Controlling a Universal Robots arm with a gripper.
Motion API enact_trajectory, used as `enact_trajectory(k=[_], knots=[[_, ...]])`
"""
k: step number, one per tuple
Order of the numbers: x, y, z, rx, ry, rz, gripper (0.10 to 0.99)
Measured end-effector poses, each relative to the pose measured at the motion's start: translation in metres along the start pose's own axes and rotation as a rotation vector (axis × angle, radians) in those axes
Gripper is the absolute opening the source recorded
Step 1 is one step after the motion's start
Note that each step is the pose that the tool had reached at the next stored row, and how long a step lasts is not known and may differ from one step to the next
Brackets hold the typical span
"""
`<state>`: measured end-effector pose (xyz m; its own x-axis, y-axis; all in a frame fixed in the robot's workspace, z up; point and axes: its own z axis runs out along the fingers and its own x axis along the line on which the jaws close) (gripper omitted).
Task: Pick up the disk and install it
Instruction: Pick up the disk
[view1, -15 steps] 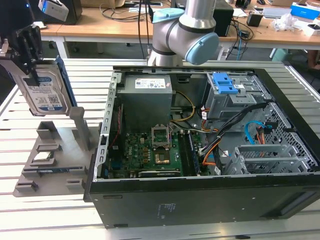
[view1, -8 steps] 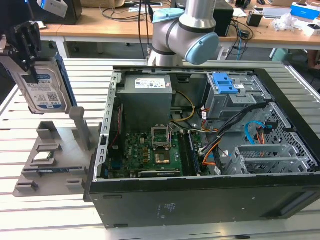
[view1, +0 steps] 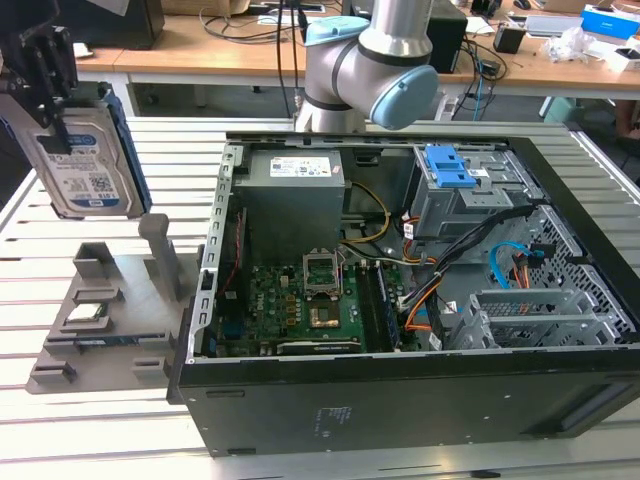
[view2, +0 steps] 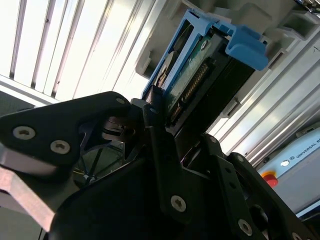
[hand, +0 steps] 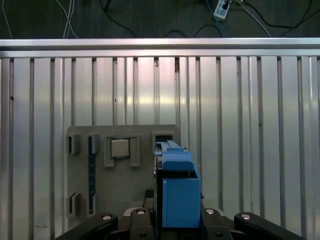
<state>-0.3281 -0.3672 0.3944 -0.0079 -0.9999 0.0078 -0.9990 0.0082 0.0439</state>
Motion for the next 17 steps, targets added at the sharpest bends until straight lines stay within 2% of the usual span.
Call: enact_trajectory(k=[17], knots=[[0.0002, 0.0003, -0.0235, 0.000, 0.0000, 0.000, 0.361]])
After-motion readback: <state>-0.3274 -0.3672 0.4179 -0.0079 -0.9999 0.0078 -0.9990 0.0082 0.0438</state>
